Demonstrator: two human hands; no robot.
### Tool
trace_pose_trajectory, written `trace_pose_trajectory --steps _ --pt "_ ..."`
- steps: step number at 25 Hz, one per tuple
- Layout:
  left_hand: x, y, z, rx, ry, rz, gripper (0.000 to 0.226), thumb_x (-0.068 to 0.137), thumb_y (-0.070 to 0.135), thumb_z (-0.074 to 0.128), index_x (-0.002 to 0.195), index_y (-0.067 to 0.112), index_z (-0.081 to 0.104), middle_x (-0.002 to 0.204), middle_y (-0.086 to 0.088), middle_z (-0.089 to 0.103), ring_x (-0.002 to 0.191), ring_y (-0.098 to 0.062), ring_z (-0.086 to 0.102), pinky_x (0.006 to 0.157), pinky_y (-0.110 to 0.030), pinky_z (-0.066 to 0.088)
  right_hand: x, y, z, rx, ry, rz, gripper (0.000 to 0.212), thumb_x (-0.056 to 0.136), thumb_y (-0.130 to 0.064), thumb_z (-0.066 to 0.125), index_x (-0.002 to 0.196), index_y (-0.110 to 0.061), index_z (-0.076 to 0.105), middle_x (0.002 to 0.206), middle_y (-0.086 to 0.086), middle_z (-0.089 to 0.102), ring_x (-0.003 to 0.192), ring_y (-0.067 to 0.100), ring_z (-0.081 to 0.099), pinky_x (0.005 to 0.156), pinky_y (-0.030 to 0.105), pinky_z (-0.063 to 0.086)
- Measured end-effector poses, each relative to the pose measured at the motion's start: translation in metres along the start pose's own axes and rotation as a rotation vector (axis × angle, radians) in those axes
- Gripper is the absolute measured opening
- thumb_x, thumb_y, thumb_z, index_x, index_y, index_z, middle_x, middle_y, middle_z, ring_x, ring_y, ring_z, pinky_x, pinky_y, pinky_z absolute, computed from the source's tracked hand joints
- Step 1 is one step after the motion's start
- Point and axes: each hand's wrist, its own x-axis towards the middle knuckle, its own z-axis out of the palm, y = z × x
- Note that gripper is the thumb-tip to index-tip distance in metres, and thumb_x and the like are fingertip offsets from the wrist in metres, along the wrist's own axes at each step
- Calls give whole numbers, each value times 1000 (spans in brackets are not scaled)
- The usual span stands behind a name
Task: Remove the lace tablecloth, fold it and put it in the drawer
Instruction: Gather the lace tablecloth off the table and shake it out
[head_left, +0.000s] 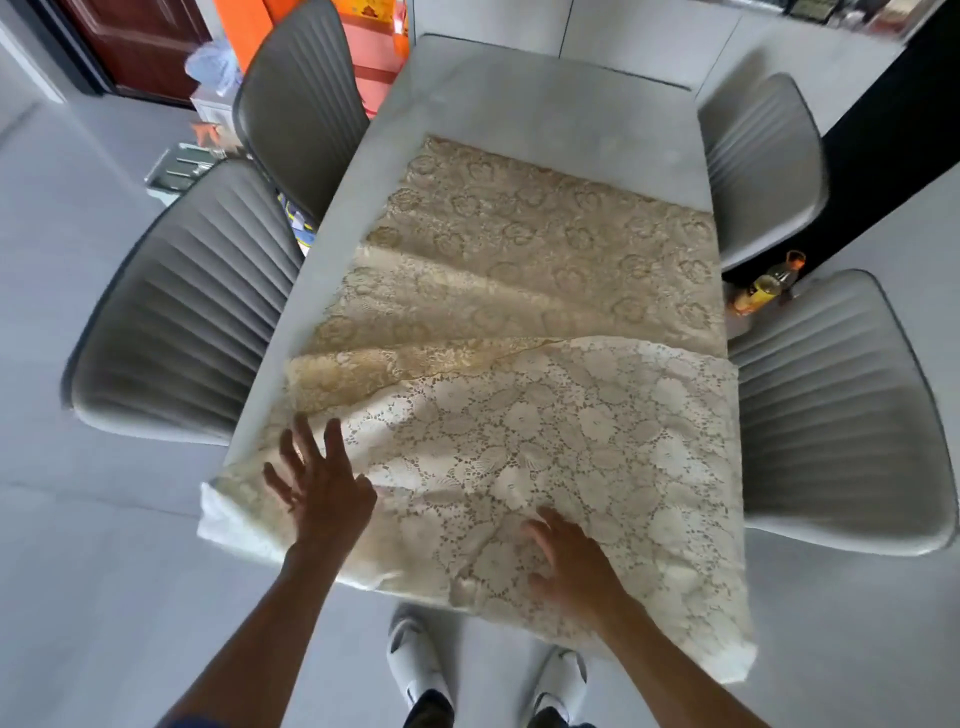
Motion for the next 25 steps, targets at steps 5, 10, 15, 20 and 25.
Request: trace_pose_trajectory --steps 5,10,15,20,25 --pt "-2 123 24 63 -135 353 61 91 35 55 147 24 32 158 -2 28 144 -25 24 119 -52 17 8 68 -75 114 168 126 60 93 -33 56 150 -28 35 163 -6 23 143 21 33 115 38 33" --pt "33 235 57 121 -134 398 51 90 31 54 140 24 42 140 1 51 129 -23 44 108 -42 33 60 170 -156 97 270 128 51 95 -28 54 144 -24 44 151 -3 43 132 25 45 105 37 42" --pt "122 294 94 349 -145 345 64 93 34 52 150 22 25 155 -4 30 140 -26 31 114 -45 27 160 248 -221 -78 269 117 56 92 -33 56 144 -20 38 145 5 45 122 32 51 95 41 48" --pt "163 301 100 473 -269 402 32 94 21 50 126 26 53 129 0 56 123 -20 53 112 -40 29 184 277 -224 -145 153 77 36 92 -45 54 122 -25 56 109 0 68 99 24 65 88 38 44" --pt "191 325 17 105 -150 541 21 86 -1 59 96 15 69 92 -2 67 91 -26 65 78 -33 49 174 280 -300 -16 139 32 31 91 -35 56 67 -20 44 63 0 50 59 21 54 54 32 29"
